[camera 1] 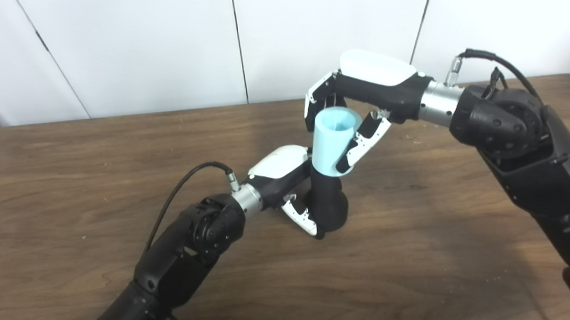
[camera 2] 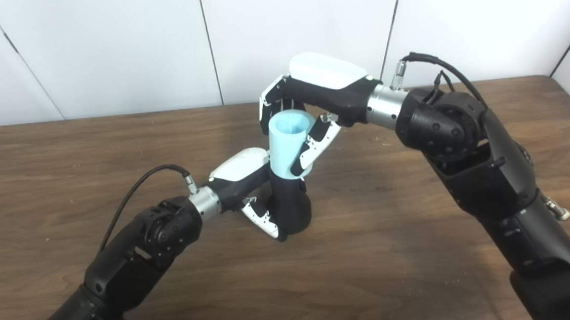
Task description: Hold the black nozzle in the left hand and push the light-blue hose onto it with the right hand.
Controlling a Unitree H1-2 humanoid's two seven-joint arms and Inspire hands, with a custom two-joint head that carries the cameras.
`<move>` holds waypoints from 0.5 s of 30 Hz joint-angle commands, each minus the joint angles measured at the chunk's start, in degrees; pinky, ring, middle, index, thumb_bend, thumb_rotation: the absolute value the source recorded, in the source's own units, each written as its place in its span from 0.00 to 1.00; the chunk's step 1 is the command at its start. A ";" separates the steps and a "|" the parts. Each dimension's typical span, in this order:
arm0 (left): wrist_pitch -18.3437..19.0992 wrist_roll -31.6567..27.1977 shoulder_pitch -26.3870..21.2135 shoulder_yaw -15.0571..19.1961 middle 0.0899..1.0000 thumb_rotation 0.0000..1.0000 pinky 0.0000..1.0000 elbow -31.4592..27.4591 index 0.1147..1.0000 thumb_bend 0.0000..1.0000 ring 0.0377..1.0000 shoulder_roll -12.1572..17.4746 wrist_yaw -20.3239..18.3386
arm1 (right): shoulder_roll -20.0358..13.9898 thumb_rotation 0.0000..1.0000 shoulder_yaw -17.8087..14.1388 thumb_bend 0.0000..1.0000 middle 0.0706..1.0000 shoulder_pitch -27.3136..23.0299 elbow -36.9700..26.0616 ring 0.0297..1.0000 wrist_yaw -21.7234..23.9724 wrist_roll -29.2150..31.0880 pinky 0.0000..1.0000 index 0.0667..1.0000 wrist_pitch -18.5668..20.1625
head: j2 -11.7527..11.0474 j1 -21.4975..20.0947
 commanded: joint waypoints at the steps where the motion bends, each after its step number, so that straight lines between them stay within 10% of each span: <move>1: 2.39 1.06 3.25 -3.46 0.44 0.00 1.00 2.12 0.42 0.53 0.59 0.58 -7.65 | 0.02 0.00 0.54 0.50 0.47 -0.72 -0.87 0.44 -0.35 -0.96 0.37 0.45 -0.52 | 0.16 -0.09; 15: 1.96 1.15 3.37 -3.52 0.43 0.00 1.00 2.46 0.42 0.53 0.58 0.83 -7.52 | -1.18 0.00 -1.04 0.50 0.47 -5.21 -3.97 0.44 2.84 1.01 0.37 0.45 3.07 | 0.29 -0.45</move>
